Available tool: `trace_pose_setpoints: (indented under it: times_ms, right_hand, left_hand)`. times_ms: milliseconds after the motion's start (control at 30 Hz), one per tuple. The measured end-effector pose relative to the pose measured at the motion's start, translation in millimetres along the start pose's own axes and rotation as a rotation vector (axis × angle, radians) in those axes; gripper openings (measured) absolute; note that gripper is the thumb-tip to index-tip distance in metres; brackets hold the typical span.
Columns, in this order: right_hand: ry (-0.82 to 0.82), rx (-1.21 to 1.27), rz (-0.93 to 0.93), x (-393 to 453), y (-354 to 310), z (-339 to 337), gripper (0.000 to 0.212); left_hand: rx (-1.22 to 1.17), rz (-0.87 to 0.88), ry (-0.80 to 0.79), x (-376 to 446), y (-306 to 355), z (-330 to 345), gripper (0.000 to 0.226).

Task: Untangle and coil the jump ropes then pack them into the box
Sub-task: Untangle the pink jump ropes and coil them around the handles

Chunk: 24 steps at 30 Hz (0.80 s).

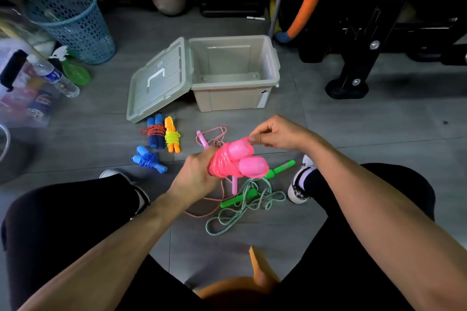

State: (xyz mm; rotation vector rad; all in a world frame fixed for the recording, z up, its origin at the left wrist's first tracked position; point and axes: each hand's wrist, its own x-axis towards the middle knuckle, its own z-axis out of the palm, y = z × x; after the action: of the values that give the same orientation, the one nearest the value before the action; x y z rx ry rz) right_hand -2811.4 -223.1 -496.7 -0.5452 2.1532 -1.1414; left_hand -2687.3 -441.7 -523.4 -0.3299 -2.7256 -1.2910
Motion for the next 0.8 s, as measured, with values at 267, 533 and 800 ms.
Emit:
trace_pose_setpoints:
  times_ms: [267,533,800]
  right_hand:
    - [0.031,0.093,0.019,-12.3,6.0,22.3,0.018]
    - [0.144,-0.312,-0.071,-26.6,-25.8,47.8,0.026]
    - [0.185,-0.864,-0.162,-47.4,-70.8,75.6,0.025]
  left_hand:
    - [-0.418,-0.452,0.192,8.9,22.7,-0.9,0.016]
    - [-0.283,-0.771,0.19,21.8,13.3,5.9,0.015]
    - [0.134,-0.661,0.11,29.7,8.5,15.1,0.009]
